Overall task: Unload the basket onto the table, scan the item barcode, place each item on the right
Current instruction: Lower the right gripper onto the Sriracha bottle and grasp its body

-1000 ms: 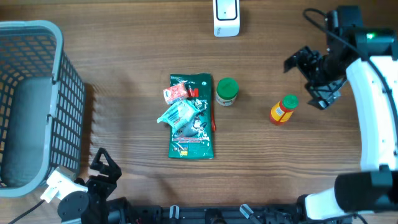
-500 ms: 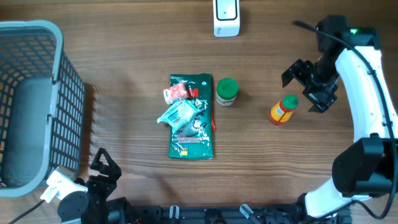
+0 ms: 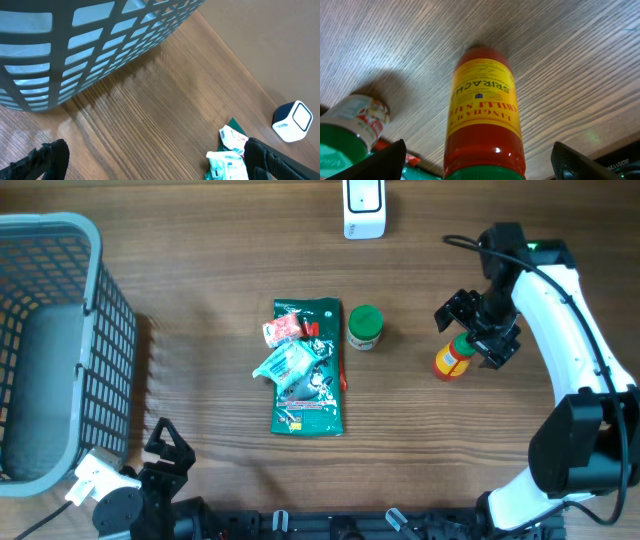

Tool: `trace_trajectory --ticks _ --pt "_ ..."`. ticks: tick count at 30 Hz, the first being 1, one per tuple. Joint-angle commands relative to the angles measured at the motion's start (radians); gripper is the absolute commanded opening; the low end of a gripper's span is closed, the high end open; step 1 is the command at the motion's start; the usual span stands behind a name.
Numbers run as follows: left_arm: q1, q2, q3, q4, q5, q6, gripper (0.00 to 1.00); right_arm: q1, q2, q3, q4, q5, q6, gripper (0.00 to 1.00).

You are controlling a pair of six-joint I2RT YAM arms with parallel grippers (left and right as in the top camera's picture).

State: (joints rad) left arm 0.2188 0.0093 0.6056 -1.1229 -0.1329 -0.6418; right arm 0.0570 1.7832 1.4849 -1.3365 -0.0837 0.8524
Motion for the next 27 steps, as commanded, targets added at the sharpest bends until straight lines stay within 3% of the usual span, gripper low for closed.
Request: trace_trajectory --ticks 1,14,21,27 --pt "0.002 -0.003 -0.003 0.0 -0.013 -0.006 1.0 0.019 0.027 -0.008 0.006 0.06 0.069 0.93" --pt "0.002 -0.003 -0.003 0.0 -0.013 -0.006 1.0 0.023 0.031 -0.008 0.02 0.062 0.072 0.8" --pt "0.002 -0.003 -0.003 0.0 -0.013 -0.006 1.0 0.023 0.073 -0.008 0.039 0.061 0.075 0.79" --pt "0.002 -0.003 -0.003 0.0 -0.013 -0.006 1.0 0.023 0.105 -0.008 0.057 0.058 0.076 0.59"
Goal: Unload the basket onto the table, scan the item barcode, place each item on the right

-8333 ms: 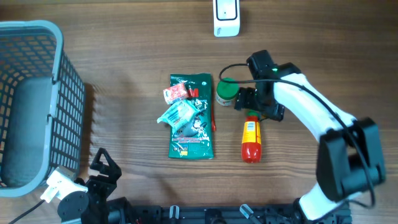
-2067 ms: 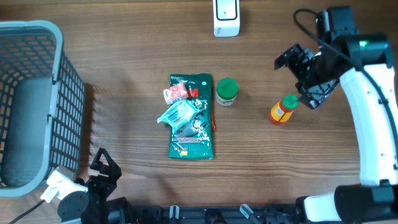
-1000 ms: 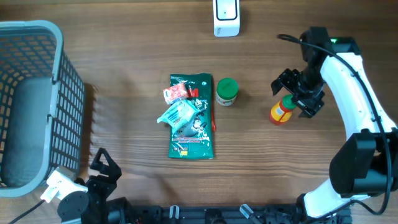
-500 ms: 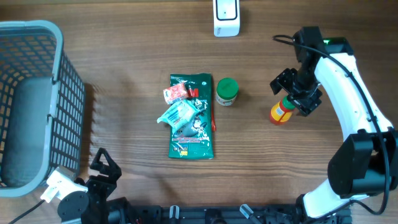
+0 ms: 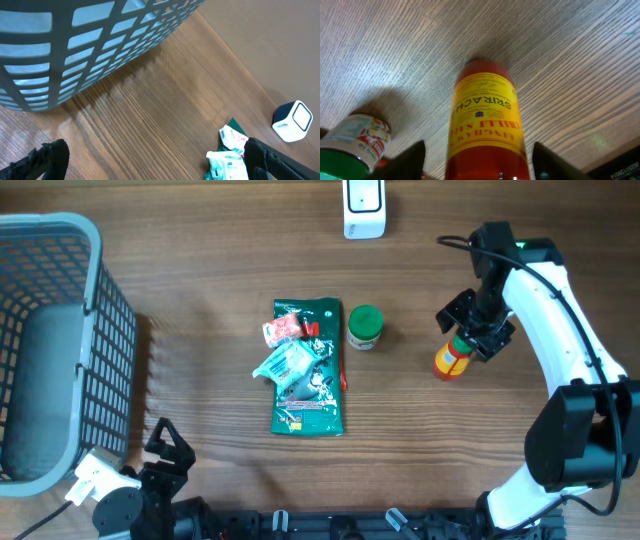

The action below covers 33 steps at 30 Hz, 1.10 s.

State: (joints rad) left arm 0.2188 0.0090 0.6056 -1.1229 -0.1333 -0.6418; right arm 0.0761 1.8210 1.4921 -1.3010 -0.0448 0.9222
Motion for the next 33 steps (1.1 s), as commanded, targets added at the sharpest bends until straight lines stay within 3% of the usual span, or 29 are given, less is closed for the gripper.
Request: trace_trajectory --ticks 1,12,17,33 --pt "0.002 -0.002 -0.003 0.0 -0.013 -0.006 1.0 0.003 0.067 -0.016 0.022 0.019 0.006 0.54" --pt "0.002 -0.002 -0.003 0.0 -0.013 -0.006 1.0 0.003 0.066 0.002 -0.003 -0.021 -0.075 0.25" --pt "0.002 -0.002 -0.003 0.0 -0.013 -0.006 1.0 0.003 0.048 0.072 -0.073 -0.047 -0.103 0.24" --pt "0.002 -0.002 -0.003 0.0 -0.013 -0.006 1.0 0.003 -0.115 0.138 -0.295 -0.399 -0.428 0.24"
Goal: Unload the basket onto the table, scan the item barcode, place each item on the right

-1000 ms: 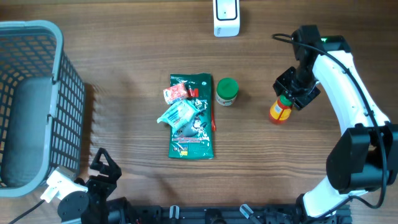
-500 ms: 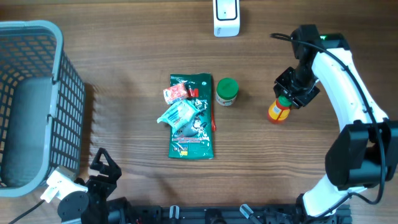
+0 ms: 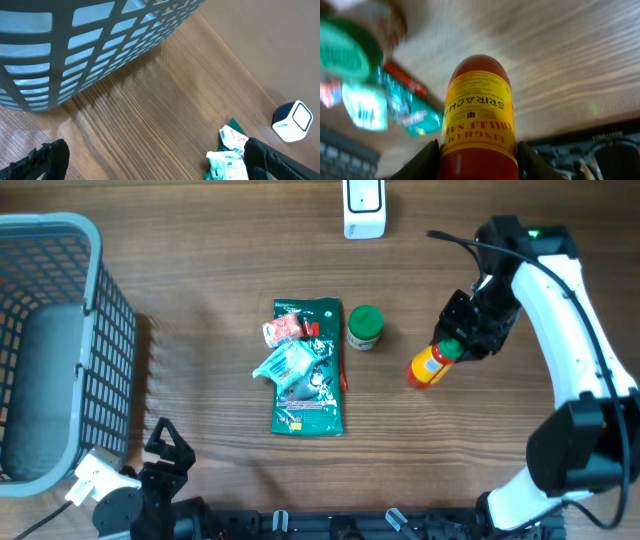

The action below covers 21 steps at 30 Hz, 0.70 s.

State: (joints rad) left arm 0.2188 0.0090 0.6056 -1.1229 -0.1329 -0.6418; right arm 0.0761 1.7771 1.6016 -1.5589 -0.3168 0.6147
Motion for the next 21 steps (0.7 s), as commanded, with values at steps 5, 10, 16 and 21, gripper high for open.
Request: trace_trajectory --ticks 5,10,16,21 --pt "0.002 -0.002 -0.003 0.0 -0.013 -0.006 1.0 0.003 -0.129 0.029 -0.05 -0.258 -0.194 0.24" --pt "0.002 -0.002 -0.003 0.0 -0.013 -0.006 1.0 0.005 -0.203 0.029 -0.05 -0.294 -0.193 0.24" --pt "0.002 -0.002 -0.003 0.0 -0.013 -0.006 1.0 0.039 -0.327 0.028 -0.05 -0.313 -0.159 0.26" --pt "0.002 -0.002 -0.003 0.0 -0.013 -0.006 1.0 0.125 -0.413 0.028 -0.05 -0.359 -0.095 0.25"
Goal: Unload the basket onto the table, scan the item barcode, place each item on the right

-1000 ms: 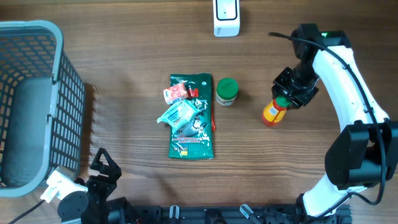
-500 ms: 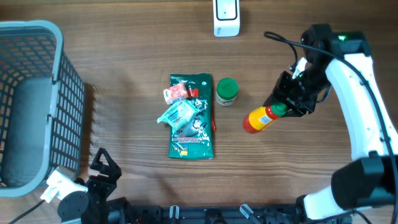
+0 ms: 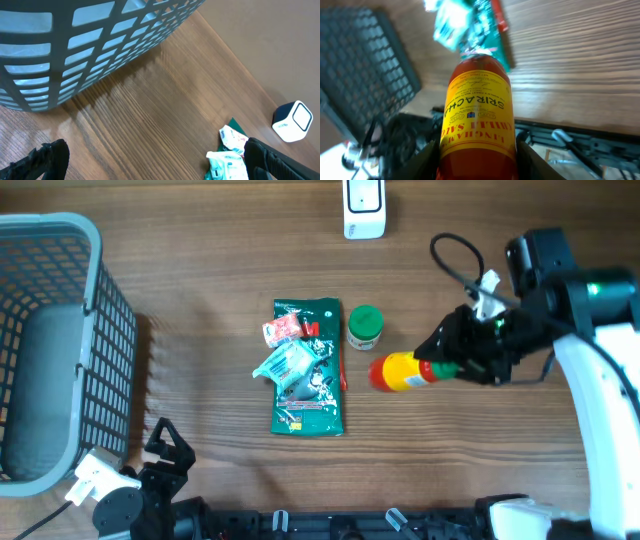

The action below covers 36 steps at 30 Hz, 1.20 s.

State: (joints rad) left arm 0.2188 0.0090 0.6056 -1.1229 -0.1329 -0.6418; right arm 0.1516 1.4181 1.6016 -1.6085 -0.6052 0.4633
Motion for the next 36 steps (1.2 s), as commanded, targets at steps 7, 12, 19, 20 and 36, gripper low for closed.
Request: trace_trajectory --ticks 7,12,19,20,36 --pt "0.002 -0.002 -0.003 0.0 -0.013 -0.006 1.0 0.128 -0.085 0.028 0.0 -0.016 0.116 0.24" --pt "0.002 -0.002 -0.003 0.0 -0.013 -0.006 1.0 0.132 -0.085 0.028 0.002 0.097 0.177 0.24" --pt "0.002 -0.002 -0.003 0.0 -0.013 -0.006 1.0 0.132 -0.086 0.028 0.169 0.226 0.278 0.23" --pt "0.002 -0.002 -0.003 0.0 -0.013 -0.006 1.0 0.132 -0.086 0.028 0.199 0.248 0.285 0.22" --pt "0.002 -0.002 -0.003 0.0 -0.013 -0.006 1.0 0.132 0.03 0.028 0.53 0.768 0.482 0.21"
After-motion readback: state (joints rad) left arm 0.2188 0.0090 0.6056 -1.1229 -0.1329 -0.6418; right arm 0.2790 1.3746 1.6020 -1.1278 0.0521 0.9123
